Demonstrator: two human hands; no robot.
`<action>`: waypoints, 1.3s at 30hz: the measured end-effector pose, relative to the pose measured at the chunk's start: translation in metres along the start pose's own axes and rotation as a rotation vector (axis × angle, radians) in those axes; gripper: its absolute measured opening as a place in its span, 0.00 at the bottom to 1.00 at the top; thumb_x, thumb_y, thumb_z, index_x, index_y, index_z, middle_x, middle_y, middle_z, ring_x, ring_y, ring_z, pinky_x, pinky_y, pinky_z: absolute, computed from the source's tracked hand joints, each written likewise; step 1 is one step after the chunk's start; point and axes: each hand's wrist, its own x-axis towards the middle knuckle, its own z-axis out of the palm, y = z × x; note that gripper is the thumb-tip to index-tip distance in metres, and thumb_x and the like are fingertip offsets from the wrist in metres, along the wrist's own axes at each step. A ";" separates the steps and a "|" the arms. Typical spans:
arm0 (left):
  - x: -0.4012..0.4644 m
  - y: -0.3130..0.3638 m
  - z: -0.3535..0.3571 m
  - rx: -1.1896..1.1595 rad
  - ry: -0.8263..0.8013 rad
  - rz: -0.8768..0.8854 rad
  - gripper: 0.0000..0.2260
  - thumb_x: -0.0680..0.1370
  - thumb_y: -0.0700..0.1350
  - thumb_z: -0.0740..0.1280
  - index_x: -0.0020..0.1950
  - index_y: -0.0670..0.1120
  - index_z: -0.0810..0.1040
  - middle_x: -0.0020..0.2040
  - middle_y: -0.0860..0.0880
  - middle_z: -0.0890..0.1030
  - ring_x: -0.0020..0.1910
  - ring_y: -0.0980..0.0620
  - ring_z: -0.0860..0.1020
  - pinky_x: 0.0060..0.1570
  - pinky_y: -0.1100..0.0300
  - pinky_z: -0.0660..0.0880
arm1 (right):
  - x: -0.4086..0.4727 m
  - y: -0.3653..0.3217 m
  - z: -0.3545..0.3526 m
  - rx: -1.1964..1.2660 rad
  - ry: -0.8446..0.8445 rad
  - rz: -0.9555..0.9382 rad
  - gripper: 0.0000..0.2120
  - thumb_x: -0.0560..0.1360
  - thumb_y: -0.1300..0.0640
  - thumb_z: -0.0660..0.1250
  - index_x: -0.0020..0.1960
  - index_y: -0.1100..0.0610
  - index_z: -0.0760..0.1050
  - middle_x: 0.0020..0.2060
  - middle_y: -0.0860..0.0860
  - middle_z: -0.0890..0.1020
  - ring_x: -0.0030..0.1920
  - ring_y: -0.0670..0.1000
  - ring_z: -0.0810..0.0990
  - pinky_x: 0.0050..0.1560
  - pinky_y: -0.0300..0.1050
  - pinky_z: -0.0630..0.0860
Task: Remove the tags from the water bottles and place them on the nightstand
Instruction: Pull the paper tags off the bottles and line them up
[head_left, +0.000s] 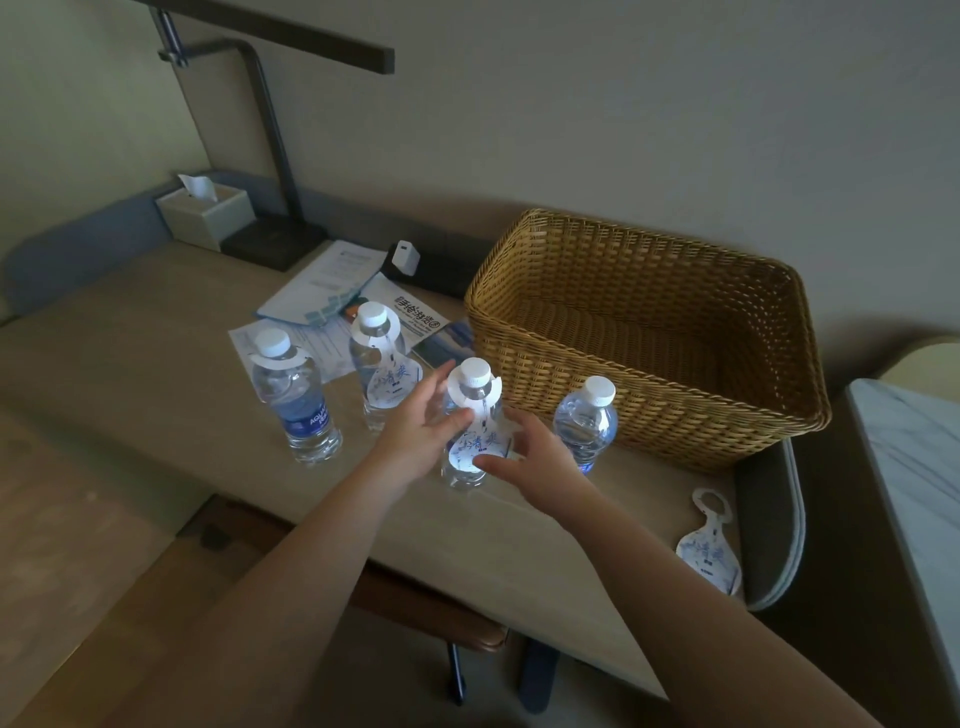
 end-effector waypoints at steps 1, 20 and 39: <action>0.000 -0.001 0.000 -0.004 -0.016 -0.002 0.23 0.75 0.47 0.71 0.67 0.63 0.70 0.65 0.61 0.75 0.67 0.60 0.71 0.66 0.51 0.69 | -0.001 0.001 0.000 0.006 0.020 0.022 0.27 0.69 0.49 0.74 0.65 0.51 0.70 0.48 0.47 0.78 0.47 0.46 0.76 0.43 0.37 0.71; -0.004 0.002 0.008 0.168 0.113 0.081 0.20 0.72 0.48 0.74 0.61 0.53 0.72 0.56 0.58 0.78 0.57 0.57 0.75 0.43 0.66 0.71 | -0.012 -0.047 -0.025 0.614 0.081 -0.176 0.04 0.75 0.62 0.68 0.50 0.60 0.79 0.43 0.55 0.86 0.43 0.53 0.84 0.45 0.48 0.81; 0.013 -0.003 0.048 0.321 0.224 0.113 0.27 0.66 0.54 0.78 0.59 0.50 0.68 0.53 0.51 0.76 0.50 0.51 0.77 0.45 0.57 0.72 | -0.091 0.161 -0.112 0.113 0.786 0.453 0.04 0.75 0.55 0.68 0.46 0.55 0.78 0.41 0.50 0.82 0.40 0.46 0.80 0.33 0.38 0.74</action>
